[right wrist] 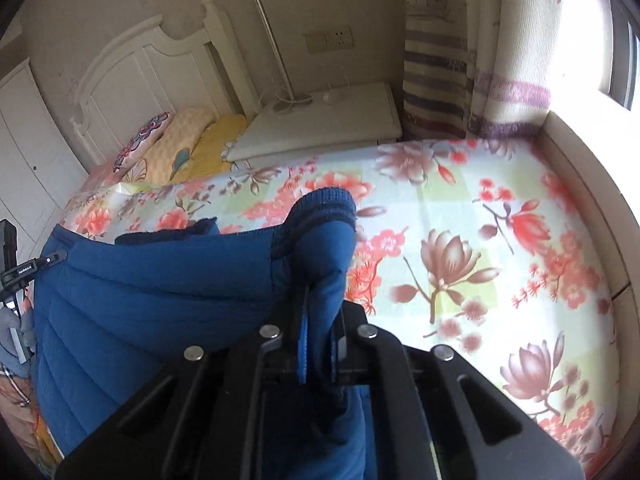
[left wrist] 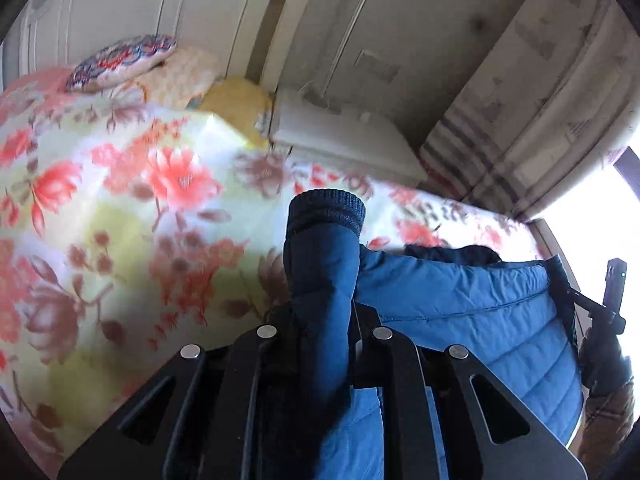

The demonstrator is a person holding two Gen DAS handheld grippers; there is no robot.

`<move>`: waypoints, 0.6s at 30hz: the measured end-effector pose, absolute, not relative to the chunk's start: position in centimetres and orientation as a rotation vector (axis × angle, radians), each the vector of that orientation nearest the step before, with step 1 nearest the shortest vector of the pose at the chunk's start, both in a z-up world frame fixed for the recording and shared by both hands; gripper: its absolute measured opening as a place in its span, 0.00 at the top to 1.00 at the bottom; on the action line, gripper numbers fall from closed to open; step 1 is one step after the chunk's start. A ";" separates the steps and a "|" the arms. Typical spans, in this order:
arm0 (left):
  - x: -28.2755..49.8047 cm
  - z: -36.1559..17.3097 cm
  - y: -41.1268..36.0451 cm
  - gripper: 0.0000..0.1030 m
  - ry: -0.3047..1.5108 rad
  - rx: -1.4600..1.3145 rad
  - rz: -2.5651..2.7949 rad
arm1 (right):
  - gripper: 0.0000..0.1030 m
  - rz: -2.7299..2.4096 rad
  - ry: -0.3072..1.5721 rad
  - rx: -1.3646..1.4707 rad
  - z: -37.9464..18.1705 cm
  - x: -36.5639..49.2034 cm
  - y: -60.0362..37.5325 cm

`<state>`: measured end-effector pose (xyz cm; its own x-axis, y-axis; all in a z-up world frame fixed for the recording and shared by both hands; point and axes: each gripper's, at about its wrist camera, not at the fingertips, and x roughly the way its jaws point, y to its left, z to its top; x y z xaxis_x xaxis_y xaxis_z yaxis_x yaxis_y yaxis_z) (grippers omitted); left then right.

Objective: Fold large clothes

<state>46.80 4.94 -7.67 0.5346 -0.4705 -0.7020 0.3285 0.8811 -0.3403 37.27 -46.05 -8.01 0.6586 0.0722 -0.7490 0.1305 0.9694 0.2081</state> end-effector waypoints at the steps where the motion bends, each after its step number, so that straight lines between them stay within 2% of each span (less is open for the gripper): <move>1: 47.0 -7.7 4.6 0.85 0.886 -0.154 -0.471 | 0.93 -0.045 0.859 0.244 -8.1 37.6 -46.1; 2: 47.4 -8.3 4.2 0.85 0.898 -0.132 -0.457 | 0.93 -0.058 0.878 0.237 -8.4 38.0 -45.9; 3: 47.9 -9.6 3.8 0.80 0.931 -0.117 -0.442 | 0.91 -0.074 0.921 0.232 -9.9 38.6 -45.9; 4: 49.0 -12.4 3.5 0.62 1.017 -0.125 -0.423 | 0.87 -0.075 0.964 0.245 -11.7 39.1 -46.0; 5: 49.1 -13.2 3.9 0.58 1.044 -0.157 -0.416 | 0.84 -0.075 0.961 0.270 -12.8 39.2 -46.2; 6: 49.3 -13.1 4.7 0.49 1.026 -0.211 -0.409 | 0.83 -0.083 0.943 0.283 -12.9 39.0 -46.4; 7: 49.2 -12.9 5.2 0.35 1.025 -0.224 -0.386 | 0.78 -0.094 0.940 0.271 -12.4 38.8 -46.5; 9: 48.6 -11.9 6.2 0.24 0.992 -0.218 -0.338 | 0.39 -0.127 0.966 0.236 -11.6 38.5 -46.5; 12: 46.7 -8.2 7.0 0.07 0.832 -0.122 -0.249 | 0.37 -0.171 0.894 0.164 -8.0 37.1 -46.3; 14: 45.4 -5.4 6.0 0.07 0.721 -0.054 -0.206 | 0.37 -0.148 0.834 0.123 -5.3 36.9 -44.6; 18: 43.9 -2.9 -1.1 0.07 0.674 0.081 -0.278 | 0.37 0.007 0.792 0.022 -3.2 38.8 -37.0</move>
